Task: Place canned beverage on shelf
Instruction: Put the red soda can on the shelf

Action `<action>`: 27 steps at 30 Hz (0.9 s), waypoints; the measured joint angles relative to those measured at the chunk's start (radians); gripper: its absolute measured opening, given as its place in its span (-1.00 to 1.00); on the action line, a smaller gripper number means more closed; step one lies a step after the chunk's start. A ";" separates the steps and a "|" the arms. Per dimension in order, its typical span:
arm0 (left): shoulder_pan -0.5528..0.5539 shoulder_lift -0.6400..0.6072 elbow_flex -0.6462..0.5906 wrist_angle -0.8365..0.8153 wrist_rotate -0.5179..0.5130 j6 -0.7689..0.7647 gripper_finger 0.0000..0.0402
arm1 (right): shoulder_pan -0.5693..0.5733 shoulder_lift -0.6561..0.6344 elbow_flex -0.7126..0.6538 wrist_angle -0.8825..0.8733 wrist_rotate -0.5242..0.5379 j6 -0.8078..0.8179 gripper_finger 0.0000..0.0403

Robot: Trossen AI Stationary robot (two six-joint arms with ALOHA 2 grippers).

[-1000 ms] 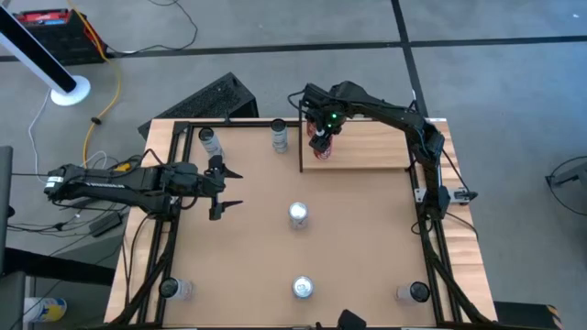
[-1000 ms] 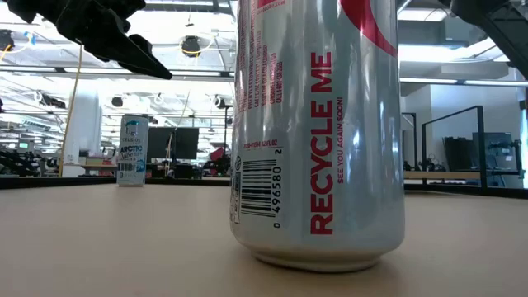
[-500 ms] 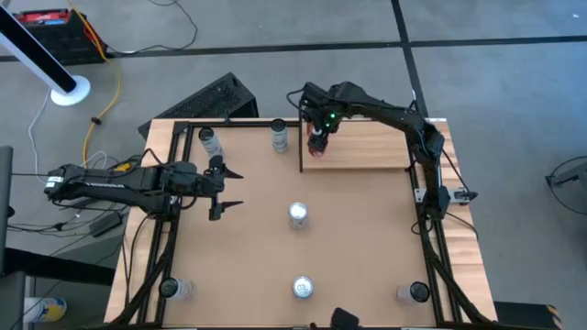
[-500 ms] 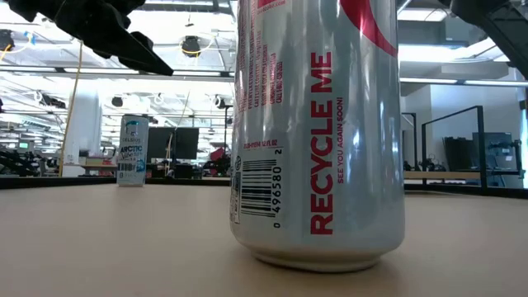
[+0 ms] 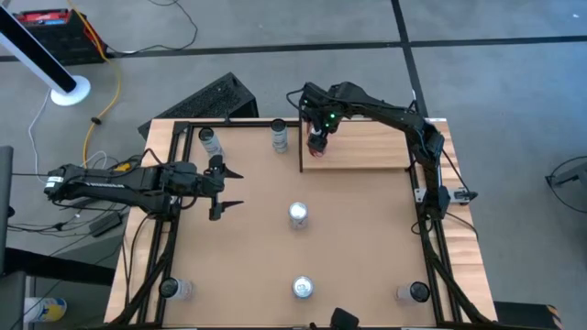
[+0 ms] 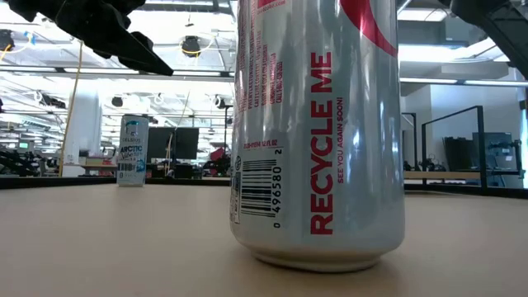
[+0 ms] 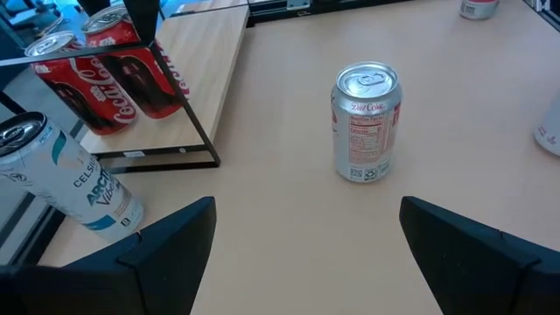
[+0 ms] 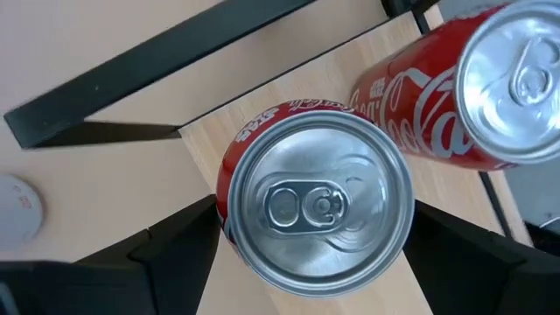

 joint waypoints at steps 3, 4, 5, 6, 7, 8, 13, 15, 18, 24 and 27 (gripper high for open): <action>0.000 0.000 0.000 0.000 0.000 0.000 0.73 | 0.000 0.000 0.000 -0.004 -0.001 0.035 0.78; 0.000 0.000 0.000 0.000 0.000 0.000 0.73 | 0.000 0.000 0.000 -0.005 -0.001 0.035 0.78; 0.000 0.000 0.000 0.000 0.000 0.000 0.73 | 0.000 0.000 0.000 -0.006 -0.001 0.037 0.78; 0.000 0.000 0.000 0.000 0.000 0.000 0.73 | 0.000 0.000 0.000 -0.008 -0.001 0.042 0.78; 0.000 0.000 0.000 0.000 0.000 0.000 0.73 | 0.000 0.000 0.000 -0.007 -0.001 0.046 0.78; 0.000 0.000 0.000 0.000 0.000 0.000 0.73 | 0.000 0.000 0.000 -0.006 -0.001 0.053 0.79; 0.000 0.000 0.000 0.000 0.000 0.010 0.73 | 0.009 -0.003 0.000 0.000 -0.005 0.068 0.91; 0.000 0.000 0.000 0.000 0.000 0.011 0.73 | 0.014 -0.003 0.000 0.000 -0.020 0.065 0.96; 0.000 0.000 0.000 0.000 0.000 0.011 0.73 | 0.015 -0.003 0.000 -0.002 -0.023 0.049 0.96; 0.000 0.000 0.000 0.000 -0.001 0.011 0.73 | 0.018 -0.015 0.000 -0.030 -0.022 -0.017 0.91; 0.000 0.000 0.000 0.000 -0.002 0.011 0.73 | 0.016 -0.040 0.000 -0.048 -0.007 -0.043 0.91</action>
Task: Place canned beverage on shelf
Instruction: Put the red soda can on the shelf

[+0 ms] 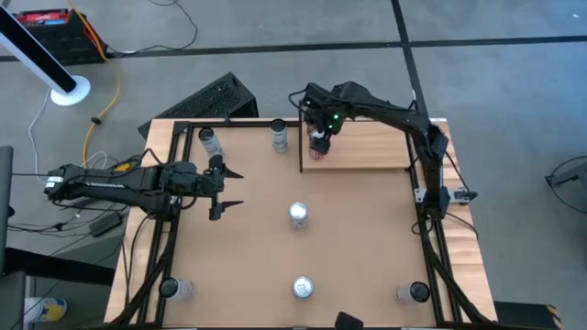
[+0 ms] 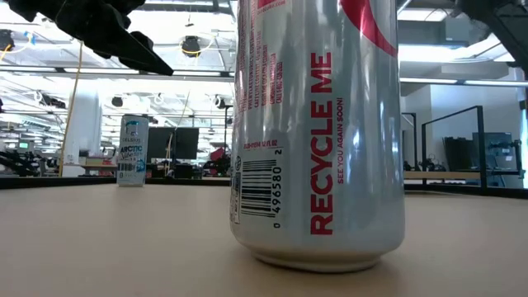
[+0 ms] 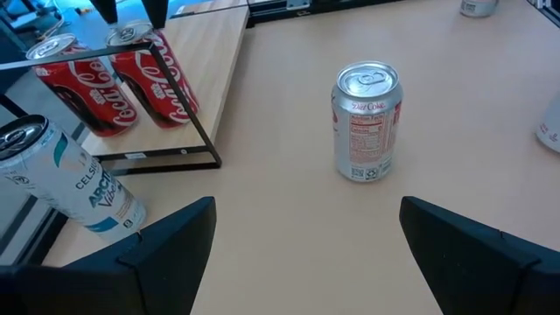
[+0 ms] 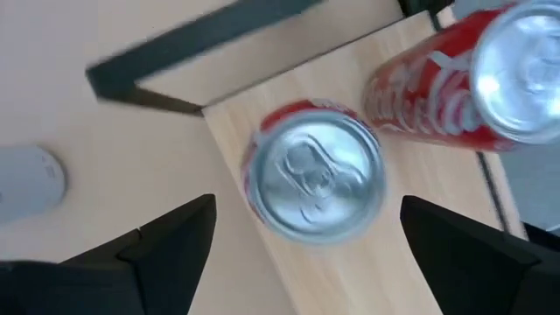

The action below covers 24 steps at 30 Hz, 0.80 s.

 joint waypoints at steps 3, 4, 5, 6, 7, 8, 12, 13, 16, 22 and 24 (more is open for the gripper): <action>0.000 0.000 0.000 0.008 -0.002 -0.008 0.73 | -0.001 -0.024 0.000 -0.048 0.005 -0.029 0.91; 0.000 0.000 0.000 0.008 -0.002 -0.013 0.73 | -0.002 -0.030 0.000 -0.069 0.006 -0.033 0.91; 0.000 0.000 0.000 0.008 -0.003 -0.018 0.73 | -0.004 -0.036 -0.002 -0.091 0.006 -0.038 0.91; 0.000 0.000 0.000 0.007 -0.006 -0.026 0.73 | -0.004 -0.047 -0.019 -0.093 0.006 -0.040 0.90; 0.000 0.000 0.000 0.007 -0.010 -0.035 0.73 | -0.004 -0.060 -0.044 -0.087 0.006 -0.040 0.89; 0.000 0.000 0.000 0.007 -0.012 -0.041 0.73 | -0.004 -0.077 -0.078 -0.075 0.006 -0.040 0.88; 0.000 0.000 0.001 0.002 -0.014 -0.047 0.73 | -0.001 -0.153 -0.272 0.044 0.006 -0.036 0.71; 0.000 0.000 0.001 -0.002 -0.013 -0.047 0.73 | 0.003 -0.174 -0.320 0.078 0.009 -0.036 0.64; 0.000 0.000 0.001 -0.011 -0.013 -0.037 0.73 | 0.013 -0.248 -0.452 0.205 0.014 -0.029 0.37; 0.000 0.000 0.001 -0.010 -0.013 -0.031 0.73 | 0.007 -0.332 -0.608 0.418 0.013 -0.011 -0.53; 0.000 0.000 0.001 -0.010 -0.013 -0.038 0.73 | -0.008 -0.338 -0.633 0.462 0.010 -0.014 -0.86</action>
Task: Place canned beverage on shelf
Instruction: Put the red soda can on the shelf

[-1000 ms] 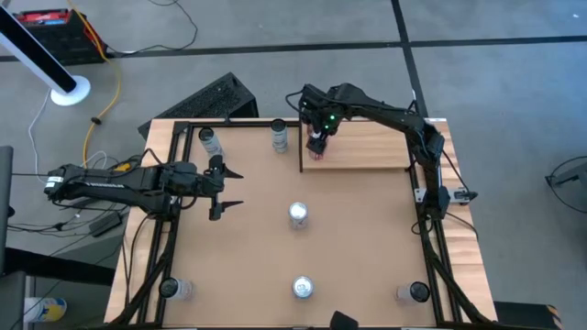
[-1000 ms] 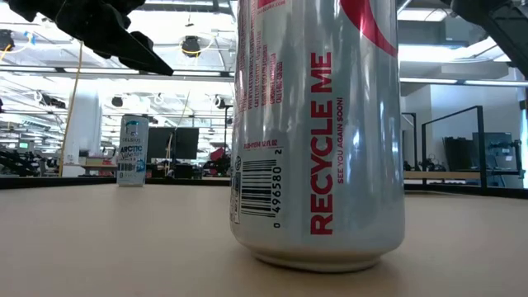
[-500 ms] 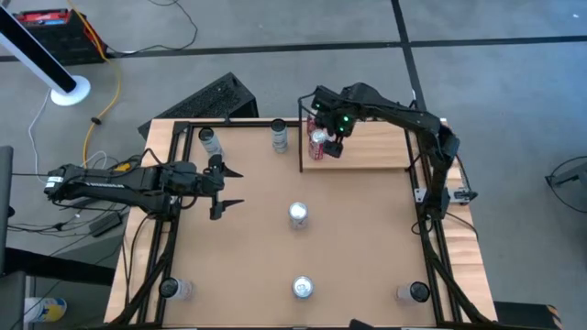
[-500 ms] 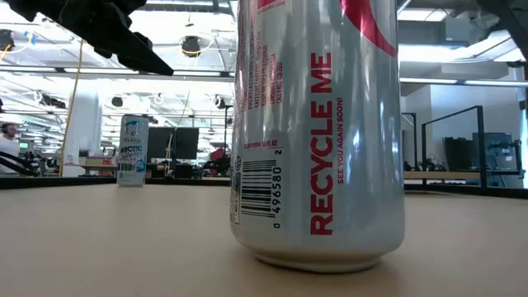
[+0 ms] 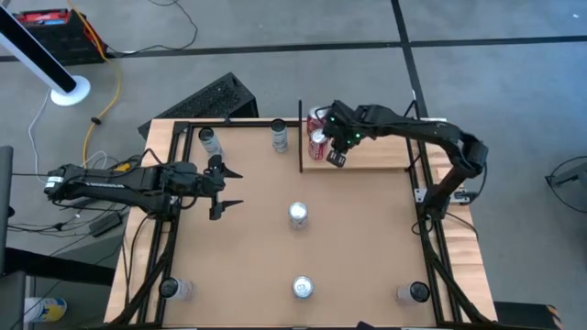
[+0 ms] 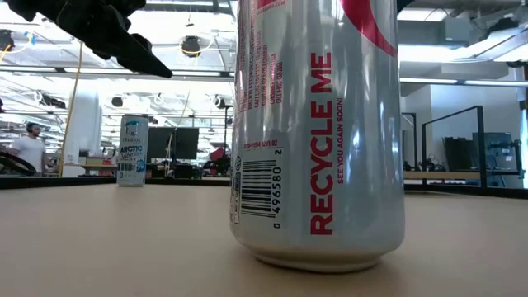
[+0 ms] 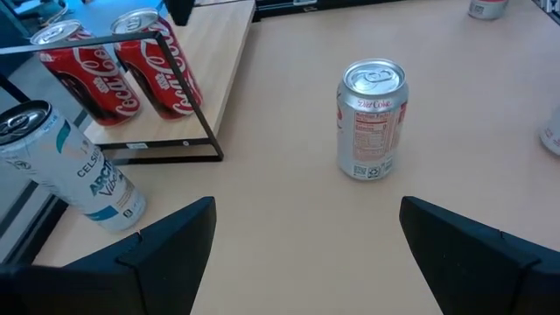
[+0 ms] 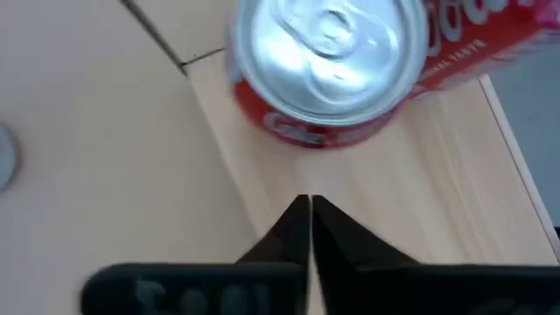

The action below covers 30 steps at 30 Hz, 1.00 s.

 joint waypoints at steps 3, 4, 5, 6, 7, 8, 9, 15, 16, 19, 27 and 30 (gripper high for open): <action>0.000 0.000 0.000 0.000 0.000 -0.005 0.73 | -0.020 0.001 -0.016 0.020 -0.001 -0.004 -0.89; 0.000 0.000 0.000 0.000 0.000 -0.005 0.73 | -0.027 0.001 -0.018 0.024 -0.002 -0.004 -0.89; 0.000 0.000 0.000 0.000 0.000 -0.006 0.73 | -0.032 0.001 -0.019 0.032 -0.005 -0.007 -0.89; 0.000 0.000 0.000 0.001 0.000 -0.008 0.73 | -0.037 0.001 -0.019 0.043 -0.013 -0.011 -0.90; 0.000 0.000 0.000 0.001 0.000 -0.010 0.73 | -0.039 0.001 -0.019 0.055 -0.029 -0.013 -0.91; 0.000 0.000 0.000 0.001 0.000 -0.011 0.73 | -0.040 0.001 -0.019 0.065 -0.050 -0.014 -0.92; 0.000 0.000 0.000 0.001 0.000 -0.012 0.73 | -0.043 0.001 -0.019 0.074 -0.074 -0.014 -0.93; 0.000 0.000 0.000 0.002 0.000 -0.015 0.73 | -0.046 0.025 -0.019 0.104 -0.107 -0.022 -0.93; 0.000 0.000 0.000 0.002 0.000 -0.014 0.73 | -0.047 0.033 -0.020 0.114 -0.104 -0.022 -0.93; 0.000 0.000 0.000 0.009 0.001 -0.013 0.73 | -0.050 0.061 -0.019 0.156 -0.081 -0.024 -0.92; 0.000 0.000 0.000 0.010 0.001 -0.009 0.73 | -0.043 0.100 -0.020 0.131 0.062 -0.053 -0.91; 0.000 0.000 0.000 0.010 0.001 0.001 0.73 | -0.030 0.078 -0.021 0.108 0.078 -0.064 -0.91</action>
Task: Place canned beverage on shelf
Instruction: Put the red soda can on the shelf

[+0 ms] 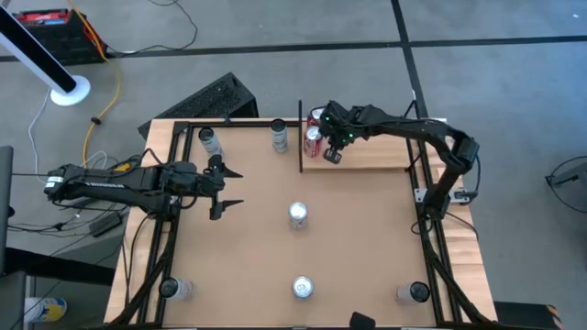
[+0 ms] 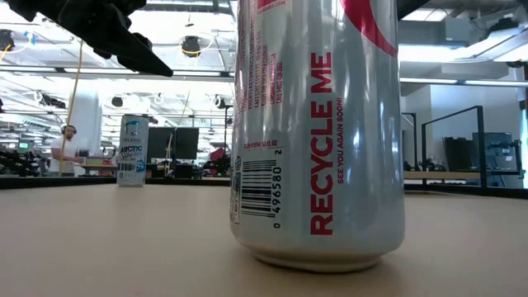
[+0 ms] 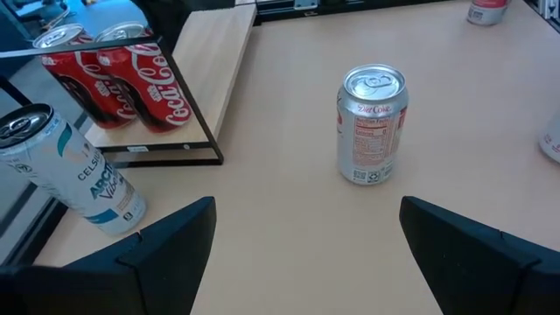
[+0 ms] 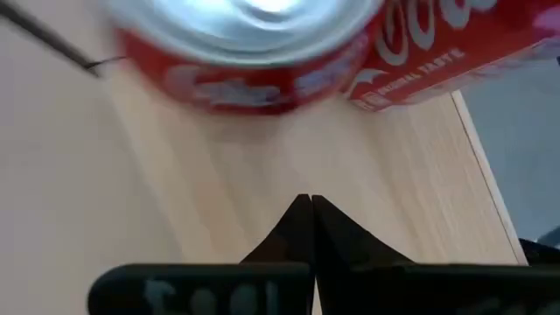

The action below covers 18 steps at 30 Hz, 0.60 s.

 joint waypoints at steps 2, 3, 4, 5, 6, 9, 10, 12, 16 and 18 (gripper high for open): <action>0.000 0.000 0.000 0.000 -0.001 0.001 0.73 | 0.016 -0.032 0.002 0.001 0.000 -0.001 -0.91; 0.001 0.000 0.000 0.000 -0.002 0.001 0.73 | 0.022 -0.052 0.004 0.000 0.000 -0.003 -0.91; 0.001 0.000 0.000 0.000 -0.002 0.001 0.73 | 0.028 -0.071 0.007 -0.005 0.000 -0.003 -0.91; 0.001 0.000 0.000 0.000 -0.004 0.001 0.73 | 0.037 -0.089 0.013 -0.003 0.000 -0.003 -0.91; 0.001 0.000 0.000 0.000 -0.005 0.001 0.73 | 0.044 -0.108 0.019 0.011 0.000 -0.003 -0.91; 0.001 0.000 0.000 0.000 -0.009 0.001 0.73 | 0.062 -0.159 0.027 0.072 -0.001 -0.003 -0.91; 0.001 0.000 0.000 0.001 -0.013 0.001 0.73 | 0.067 -0.168 0.029 0.102 -0.001 -0.003 -0.91; 0.002 0.000 0.000 0.013 -0.016 0.000 0.73 | 0.072 -0.172 0.029 0.140 -0.003 -0.003 -0.91; 0.028 0.045 -0.038 0.207 0.002 -0.039 0.73 | 0.076 -0.143 0.044 0.136 -0.055 -0.006 -0.91; 0.038 0.102 -0.068 0.321 0.021 -0.052 0.73 | 0.084 -0.143 0.050 0.138 -0.059 -0.005 -0.91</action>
